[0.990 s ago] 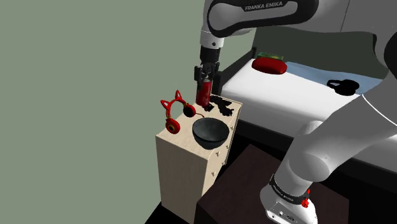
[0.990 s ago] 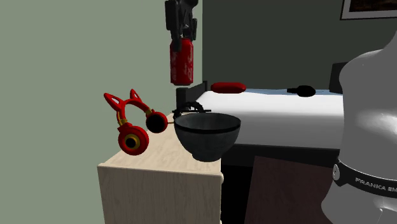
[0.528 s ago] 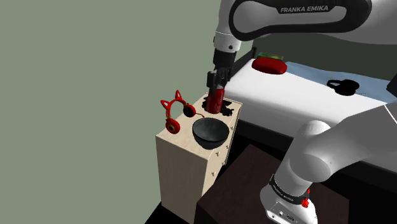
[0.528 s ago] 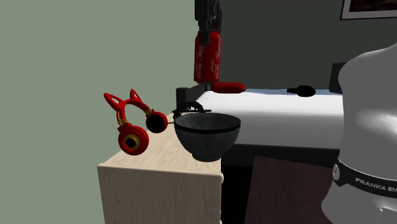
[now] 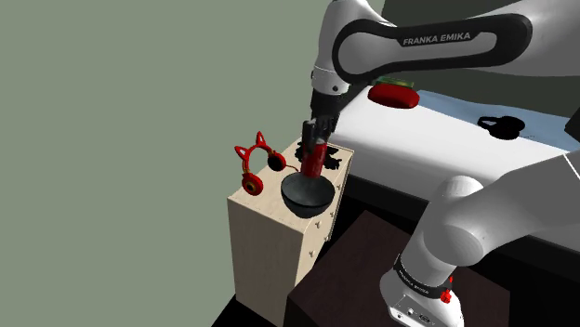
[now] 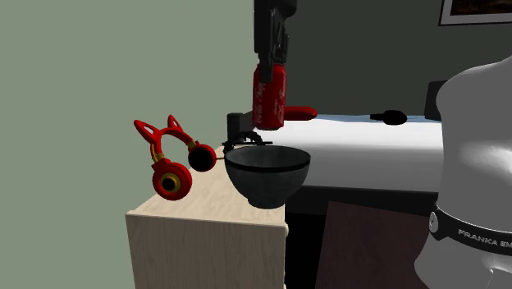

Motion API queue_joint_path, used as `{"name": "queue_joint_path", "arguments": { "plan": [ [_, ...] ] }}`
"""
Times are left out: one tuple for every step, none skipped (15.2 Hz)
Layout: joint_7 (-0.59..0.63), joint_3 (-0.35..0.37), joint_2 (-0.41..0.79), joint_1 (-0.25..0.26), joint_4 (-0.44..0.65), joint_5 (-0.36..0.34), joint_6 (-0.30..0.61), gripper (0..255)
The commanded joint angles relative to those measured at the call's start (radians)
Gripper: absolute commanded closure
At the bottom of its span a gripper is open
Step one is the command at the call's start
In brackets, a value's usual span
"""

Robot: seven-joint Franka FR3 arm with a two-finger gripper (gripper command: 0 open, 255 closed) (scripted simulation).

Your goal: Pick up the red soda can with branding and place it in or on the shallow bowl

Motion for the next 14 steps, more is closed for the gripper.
{"name": "queue_joint_path", "arguments": {
  "plan": [
    [0.002, 0.003, 0.004, 0.001, -0.023, 0.002, 0.027, 255],
    [0.002, 0.003, 0.004, 0.001, -0.036, 0.002, 0.041, 255],
    [0.002, 0.004, 0.005, 0.002, -0.048, 0.003, 0.055, 255],
    [0.002, 0.004, 0.007, 0.002, -0.061, 0.003, 0.069, 255],
    [0.001, 0.004, 0.008, 0.002, -0.073, 0.003, 0.083, 255],
    [0.001, 0.005, 0.010, 0.002, -0.086, 0.004, 0.097, 255],
    [0.001, 0.005, 0.012, 0.002, -0.098, 0.004, 0.111, 255],
    [0.001, 0.006, 0.014, 0.002, -0.110, 0.005, 0.125, 255],
    [0.001, 0.006, 0.017, 0.002, -0.122, 0.005, 0.140, 255],
    [0.001, 0.006, 0.018, 0.002, -0.125, 0.005, 0.144, 255],
    [0.001, 0.006, 0.018, 0.002, -0.125, 0.005, 0.144, 255],
    [0.001, 0.006, 0.018, 0.002, -0.125, 0.005, 0.144, 255],
    [0.001, 0.006, 0.018, 0.002, -0.125, 0.005, 0.144, 255],
    [0.001, 0.006, 0.018, 0.002, -0.125, 0.005, 0.144, 255]
  ]
}}
